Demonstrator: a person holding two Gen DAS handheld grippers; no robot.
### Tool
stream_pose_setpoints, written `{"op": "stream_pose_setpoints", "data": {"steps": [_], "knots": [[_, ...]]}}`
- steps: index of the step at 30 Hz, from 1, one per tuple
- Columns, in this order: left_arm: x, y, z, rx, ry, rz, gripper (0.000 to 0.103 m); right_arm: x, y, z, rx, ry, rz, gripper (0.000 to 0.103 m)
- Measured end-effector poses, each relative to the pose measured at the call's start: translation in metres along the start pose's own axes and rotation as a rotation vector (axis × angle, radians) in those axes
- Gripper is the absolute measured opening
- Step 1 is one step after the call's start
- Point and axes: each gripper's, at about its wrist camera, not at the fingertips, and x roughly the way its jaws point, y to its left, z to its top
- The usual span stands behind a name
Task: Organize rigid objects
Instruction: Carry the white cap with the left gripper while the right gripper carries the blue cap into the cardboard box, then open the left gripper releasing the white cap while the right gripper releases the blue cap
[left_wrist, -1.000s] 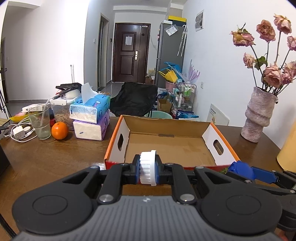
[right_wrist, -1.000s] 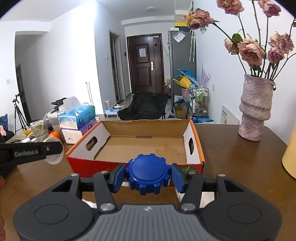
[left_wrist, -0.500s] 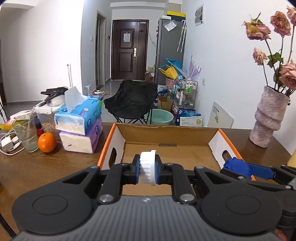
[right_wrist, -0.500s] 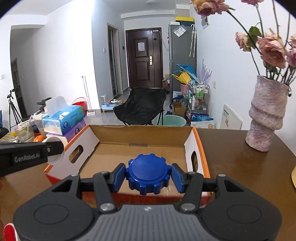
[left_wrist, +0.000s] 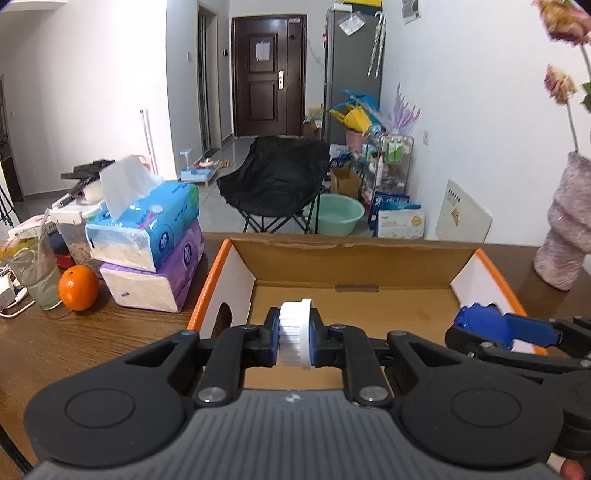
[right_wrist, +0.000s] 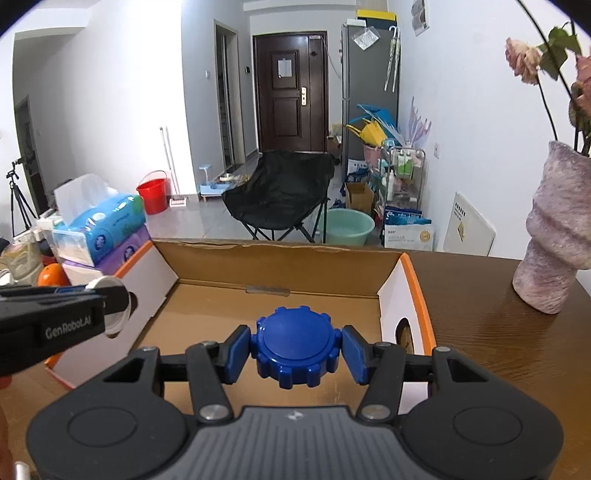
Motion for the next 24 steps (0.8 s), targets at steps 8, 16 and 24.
{"op": "stream_pose_setpoints", "data": {"steps": [8, 16, 24], "knots": [[0.04, -0.001, -0.002, -0.006, 0.087, 0.059, 0.016, 0.035, 0.003, -0.003, 0.001, 0.065, -0.014, 0.053], [0.066, 0.003, -0.007, 0.012, 0.139, 0.105, 0.016, 0.057, 0.011, -0.007, -0.043, 0.09, -0.027, 0.053], [0.075, 0.004, -0.013, 0.037, 0.157, 0.131, 0.016, 0.067, 0.015, -0.011, -0.062, 0.102, -0.028, 0.053]]}}
